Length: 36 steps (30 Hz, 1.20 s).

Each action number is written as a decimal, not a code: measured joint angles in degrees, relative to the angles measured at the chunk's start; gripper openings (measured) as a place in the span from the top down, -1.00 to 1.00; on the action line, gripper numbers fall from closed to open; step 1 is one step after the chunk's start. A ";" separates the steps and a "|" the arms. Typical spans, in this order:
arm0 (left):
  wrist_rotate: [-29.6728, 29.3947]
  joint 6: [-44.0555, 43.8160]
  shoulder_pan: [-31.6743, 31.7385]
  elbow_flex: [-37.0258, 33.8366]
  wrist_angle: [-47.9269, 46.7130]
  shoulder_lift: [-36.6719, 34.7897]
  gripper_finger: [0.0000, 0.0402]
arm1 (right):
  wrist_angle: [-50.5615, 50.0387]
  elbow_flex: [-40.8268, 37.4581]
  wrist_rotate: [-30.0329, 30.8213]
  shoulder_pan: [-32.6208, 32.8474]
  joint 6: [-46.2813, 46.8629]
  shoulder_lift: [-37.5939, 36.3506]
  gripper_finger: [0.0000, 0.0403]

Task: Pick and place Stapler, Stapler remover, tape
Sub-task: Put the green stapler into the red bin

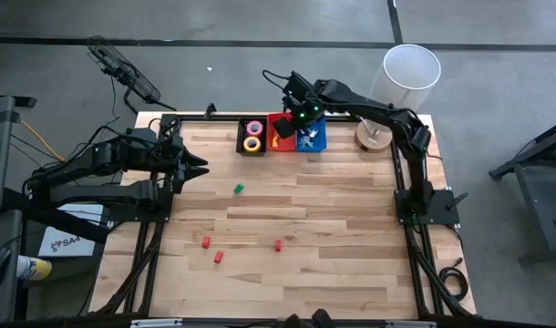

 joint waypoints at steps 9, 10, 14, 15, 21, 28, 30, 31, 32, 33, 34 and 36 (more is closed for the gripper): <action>-1.06 -1.99 0.00 0.00 -0.02 5.86 0.25 | -10.15 0.00 9.30 4.66 1.60 -4.49 -0.04; -1.24 -2.00 0.00 0.00 -0.10 7.01 0.25 | -11.57 0.00 10.36 5.31 1.99 -4.94 -0.04; -1.80 -2.31 0.00 -0.02 -0.76 11.18 0.24 | -18.09 0.00 15.76 8.40 4.37 -6.50 -0.04; -2.65 -2.77 0.00 -0.02 -1.35 12.23 0.23 | -19.60 0.00 17.49 9.32 5.16 -6.94 -0.04; -4.92 -3.73 0.00 -0.02 -5.24 18.48 -0.01 | -27.83 0.00 26.50 16.22 10.94 -9.09 -0.04; -4.94 -3.58 0.00 -0.02 -6.01 29.67 -0.40 | -30.50 0.00 29.48 23.90 18.47 -10.05 -0.03; -5.02 -3.44 0.00 -0.02 -6.03 33.66 -0.44 | -31.33 0.00 29.67 25.74 21.06 -10.05 -0.03; -5.44 -3.33 0.02 -0.02 -6.01 35.57 -0.45 | -32.06 0.00 29.82 26.60 22.47 -10.04 -0.03; -5.85 -3.01 0.02 -0.02 -5.90 37.41 -0.45 | -32.78 0.00 30.07 27.44 23.99 -10.02 -0.03; -6.16 -2.79 0.02 -0.02 -5.82 39.20 -0.45 | -33.61 0.00 30.36 28.27 25.55 -10.04 -0.03; -6.43 -2.38 0.02 -0.02 -5.79 40.90 -0.45 | -34.23 0.00 30.78 29.09 27.16 -10.02 -0.03; -6.49 -1.68 0.02 -0.02 -5.22 44.13 -0.45 | -34.22 0.00 31.57 30.63 29.89 -10.06 -0.03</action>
